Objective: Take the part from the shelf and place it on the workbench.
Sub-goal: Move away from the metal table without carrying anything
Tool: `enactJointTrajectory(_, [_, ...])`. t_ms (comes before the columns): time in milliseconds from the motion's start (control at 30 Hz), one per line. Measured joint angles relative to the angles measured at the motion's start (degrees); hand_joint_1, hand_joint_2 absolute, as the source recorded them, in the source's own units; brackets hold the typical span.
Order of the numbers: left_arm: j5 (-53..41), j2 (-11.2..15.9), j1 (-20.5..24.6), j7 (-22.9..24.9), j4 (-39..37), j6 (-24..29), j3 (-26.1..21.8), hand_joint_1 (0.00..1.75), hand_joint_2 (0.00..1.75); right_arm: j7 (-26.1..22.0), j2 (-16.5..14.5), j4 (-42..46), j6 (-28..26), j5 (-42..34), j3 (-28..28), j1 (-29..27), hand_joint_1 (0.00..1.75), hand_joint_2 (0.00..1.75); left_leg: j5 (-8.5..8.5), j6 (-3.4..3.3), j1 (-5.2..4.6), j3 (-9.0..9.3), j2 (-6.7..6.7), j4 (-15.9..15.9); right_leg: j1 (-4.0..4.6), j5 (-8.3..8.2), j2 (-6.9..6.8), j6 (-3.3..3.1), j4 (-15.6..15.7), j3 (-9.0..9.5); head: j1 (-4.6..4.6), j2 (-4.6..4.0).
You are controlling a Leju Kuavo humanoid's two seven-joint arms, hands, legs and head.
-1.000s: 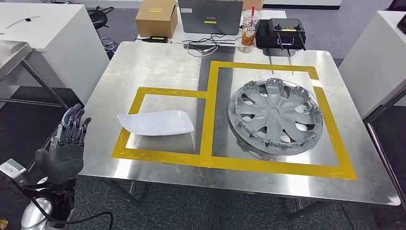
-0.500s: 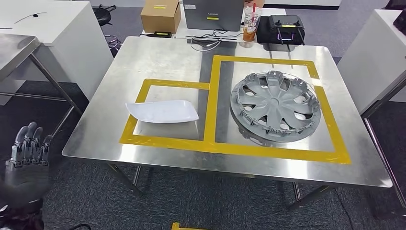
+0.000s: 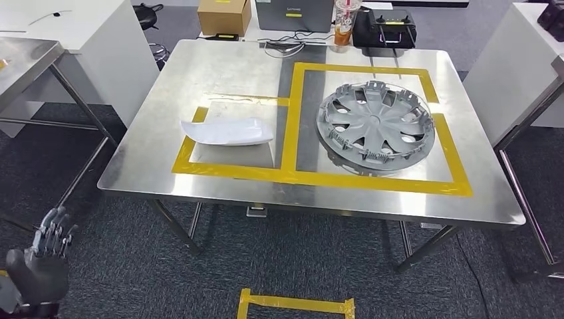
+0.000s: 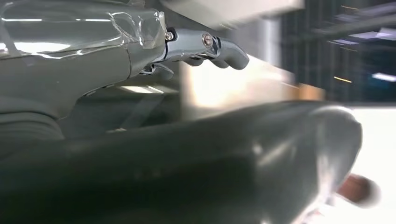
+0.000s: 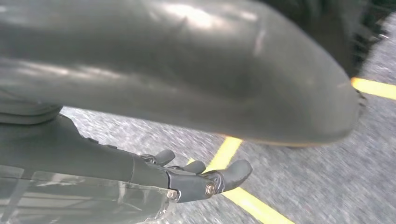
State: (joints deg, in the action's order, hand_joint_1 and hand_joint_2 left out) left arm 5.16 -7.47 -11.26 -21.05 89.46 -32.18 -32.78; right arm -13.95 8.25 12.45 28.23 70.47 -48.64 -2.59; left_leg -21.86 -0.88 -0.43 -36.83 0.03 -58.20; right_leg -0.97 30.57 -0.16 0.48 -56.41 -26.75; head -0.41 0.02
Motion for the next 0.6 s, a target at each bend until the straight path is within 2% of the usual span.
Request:
enactJointTrajectory(33, [-3.61,0.11,0.0,-0.62,-2.75,0.1,-2.03,0.0,0.0,0.38,0.01,0.04,0.79,-0.04,-0.38,-0.29,0.0,0.0,-1.61,0.41,0.18,-0.38,-0.04,-1.16,-0.12,-0.5,-0.09,-0.5,0.06,-0.41,-0.09,0.0])
enactJointTrajectory(67, [-7.54,0.29,0.06,-1.37,-5.59,0.22,-4.23,0.0,0.0,0.73,0.03,0.13,1.6,-0.06,-0.77,-0.64,0.0,0.0,-4.16,0.84,0.39,-0.98,-0.07,-3.37,-0.17,-1.05,-0.17,-0.91,0.09,-0.92,-0.19,0.0])
enactJointTrajectory(133, [-15.31,0.67,0.31,-3.15,-11.56,0.0,-9.02,0.0,0.0,1.2,0.06,0.55,3.01,-0.06,-1.56,-1.47,0.0,0.0,-9.79,1.5,0.75,-2.44,-0.08,-10.25,0.01,-2.12,-0.23,-1.28,0.04,-2.15,-0.36,0.0])
enactJointTrajectory(167, [-17.99,0.75,0.49,-3.92,-14.12,-0.42,-11.24,0.0,0.0,1.36,0.04,0.89,3.56,-0.03,-1.93,-1.88,0.0,0.0,-11.24,1.67,0.9,-2.86,-0.07,-13.44,0.12,-2.67,-0.23,-1.3,0.0,-2.82,-0.37,0.0])
enactJointTrajectory(200, [-19.84,0.76,0.73,-4.49,-16.26,-0.92,-13.24,0.0,0.0,1.48,0.02,1.31,4.07,0.04,-2.29,-2.23,0.0,0.0,-11.36,1.71,1.01,-2.63,-0.07,-15.27,0.22,-3.22,-0.23,-1.25,-0.03,-3.51,-0.37,0.0])
enactJointTrajectory(233, [-21.09,0.71,1.1,-4.76,-17.83,-1.48,-14.96,0.0,0.0,1.67,-0.03,1.83,4.63,0.16,-2.65,-2.51,0.0,0.0,-10.34,1.65,1.08,-1.4,-0.07,-15.08,0.32,-3.79,-0.23,-1.16,-0.05,-4.21,-0.38,0.0])
enactJointTrajectory(267, [-22.21,0.63,1.57,-4.84,-19.02,-2.1,-16.56,0.0,0.0,1.86,-0.15,2.47,5.22,0.31,-3.01,-2.73,0.0,0.0,-8.89,1.46,1.1,0.86,-0.08,-12.86,0.43,-4.33,-0.25,-1.04,-0.06,-4.78,-0.38,0.0])
enactJointTrajectory(300, [-23.17,0.54,2.12,-4.8,-19.8,-2.7,-18.02,0.0,0.0,2.05,-0.36,3.21,5.8,0.47,-3.37,-2.87,0.0,0.0,-7.86,1.14,1.06,4.04,-0.09,-8.97,0.5,-4.84,-0.28,-0.88,-0.07,-5.19,-0.38,0.0])
enactJointTrajectory(333, [-23.94,0.43,2.71,-4.72,-20.36,-3.21,-19.38,0.0,0.0,2.25,-0.61,3.97,6.33,0.6,-3.71,-3.01,0.0,0.0,-7.66,0.77,0.95,7.34,-0.1,-4.47,0.63,-5.31,-0.33,-0.68,-0.08,-5.49,-0.36,0.0])
enactJointTrajectory(367, [-24.57,0.33,3.26,-4.5,-20.74,-3.53,-20.55,0.0,0.0,2.37,-0.88,4.66,6.72,0.71,-4.02,-3.1,0.0,0.0,-7.97,0.43,0.78,9.79,-0.12,-0.92,0.68,-5.77,-0.4,-0.42,-0.06,-5.64,-0.31,0.0])
enactJointTrajectory(400, [-25.34,0.23,3.71,-4.06,-21.1,-3.59,-21.59,0.0,0.0,2.45,-1.11,5.32,7.1,0.83,-4.32,-3.17,0.0,0.0,-8.46,0.07,0.52,11.15,-0.13,1.43,0.64,-6.21,-0.48,-0.08,-0.01,-5.76,-0.32,0.0])
enactJointTrajectory(433, [-26.53,0.16,4.05,-3.43,-21.53,-3.36,-22.54,0.0,0.0,2.5,-1.35,5.98,7.55,1.01,-4.6,-3.28,0.0,0.0,-8.63,-0.27,0.25,11.42,-0.12,2.41,0.56,-6.68,-0.55,0.3,0.07,-5.88,-0.29,0.0])
enactJointTrajectory(500, [-31.46,0.08,4.34,-2.18,-23.19,-2.44,-24.67,0.0,0.0,2.51,-1.87,7.67,8.87,1.78,-5.32,-3.72,0.0,0.0,-7.46,-1.16,0.01,10.74,0.08,3.17,0.34,-7.03,-0.54,0.91,-0.04,-6.25,-0.3,0.0])
enactJointTrajectory(533, [-35.23,0.09,4.36,-1.68,-24.48,-2.05,-25.77,0.0,0.0,2.5,-2.15,8.64,9.53,2.41,-5.73,-4.03,0.0,0.0,-6.67,-1.68,0.02,10.34,0.22,3.61,0.28,-6.04,-0.46,0.84,-0.88,-6.73,-0.18,0.0])
enactJointTrajectory(567, [-39.64,0.09,4.32,-1.08,-26.07,-1.92,-26.88,0.0,0.0,2.53,-2.34,9.54,9.98,3.25,-6.19,-4.29,0.0,0.0,-5.79,-2.14,0.05,9.75,0.36,4.01,0.24,-4.12,-0.38,0.55,-2.72,-7.48,-0.07,0.0])
enactJointTrajectory(600, [-44.07,0.03,4.27,-0.01,-27.8,-2.17,-28.02,0.0,0.0,2.51,-2.41,10.21,9.99,4.22,-6.64,-4.41,0.0,0.0,-5.01,-2.46,0.02,9.0,0.49,4.13,0.15,-1.42,-0.32,0.13,-5.69,-8.47,0.03,0.0])
